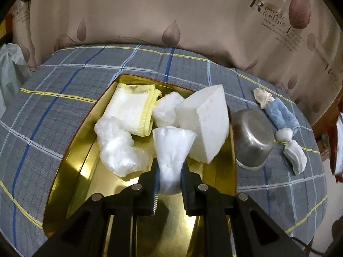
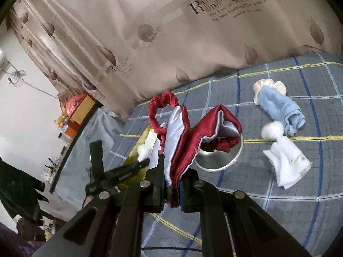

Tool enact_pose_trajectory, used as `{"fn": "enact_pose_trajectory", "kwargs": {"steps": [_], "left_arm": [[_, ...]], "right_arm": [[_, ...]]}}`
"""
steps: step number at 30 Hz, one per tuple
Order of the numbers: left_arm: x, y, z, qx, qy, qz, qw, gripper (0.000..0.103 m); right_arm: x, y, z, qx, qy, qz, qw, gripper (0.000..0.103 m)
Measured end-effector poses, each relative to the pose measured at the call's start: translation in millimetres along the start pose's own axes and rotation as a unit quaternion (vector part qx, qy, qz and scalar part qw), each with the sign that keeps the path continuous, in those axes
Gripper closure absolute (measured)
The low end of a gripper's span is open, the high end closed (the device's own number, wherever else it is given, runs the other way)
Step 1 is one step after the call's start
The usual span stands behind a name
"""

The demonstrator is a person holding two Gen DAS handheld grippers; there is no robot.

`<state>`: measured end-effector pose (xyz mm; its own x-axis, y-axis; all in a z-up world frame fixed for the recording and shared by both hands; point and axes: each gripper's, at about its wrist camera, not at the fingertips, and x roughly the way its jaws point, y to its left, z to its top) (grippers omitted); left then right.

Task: Organize soft objects
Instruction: 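Open the left gripper to drop the white cloth while the right gripper holds a red-trimmed satin cloth, then carry the red-trimmed satin cloth into the tray and release it with the right gripper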

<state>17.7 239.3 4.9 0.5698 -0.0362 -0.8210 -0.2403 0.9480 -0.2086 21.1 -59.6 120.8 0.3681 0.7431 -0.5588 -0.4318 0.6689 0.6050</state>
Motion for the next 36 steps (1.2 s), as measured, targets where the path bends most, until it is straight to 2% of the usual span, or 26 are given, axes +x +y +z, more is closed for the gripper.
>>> {"fn": "enact_pose_trajectory", "kwargs": {"steps": [3, 5, 6, 11, 16, 22, 30, 36], "left_arm": [[9.0, -1.7, 2.6, 0.003, 0.014, 0.005, 0.9999, 0.077], [14.8, -3.4, 3.1, 0.010, 0.022, 0.022, 0.9995, 0.063], [17.7, -5.6, 3.0, 0.019, 0.026, 0.035, 0.9989, 0.061], [16.5, -18.0, 0.4, 0.066, 0.014, 0.106, 0.9921, 0.057], [-9.7, -18.2, -0.7, 0.066, -0.024, 0.100, 0.9925, 0.055], [-42.8, -10.7, -8.0, 0.036, -0.036, 0.082, 0.9953, 0.053], [-93.4, 4.6, -51.6, -0.009, -0.052, 0.103, 0.9933, 0.053], [-117.2, 24.2, -85.1, -0.054, -0.051, 0.106, 0.9916, 0.052]], "right_arm": [[-1.9, -2.2, -4.4, -0.002, 0.000, -0.004, 1.000, 0.093], [-2.1, -2.7, -5.8, 0.001, 0.000, -0.002, 1.000, 0.093], [-2.3, -2.4, -6.6, -0.001, 0.000, -0.004, 1.000, 0.093], [1.0, 3.0, -10.5, -0.011, 0.006, -0.004, 1.000, 0.092], [5.6, 12.2, -13.4, -0.023, 0.012, -0.001, 1.000, 0.092], [7.4, 22.7, -16.1, -0.029, 0.015, 0.008, 0.999, 0.092], [17.9, 44.2, -22.4, -0.041, 0.033, 0.026, 0.998, 0.092], [50.7, 75.5, -29.9, -0.064, 0.066, 0.045, 0.995, 0.091]]}}
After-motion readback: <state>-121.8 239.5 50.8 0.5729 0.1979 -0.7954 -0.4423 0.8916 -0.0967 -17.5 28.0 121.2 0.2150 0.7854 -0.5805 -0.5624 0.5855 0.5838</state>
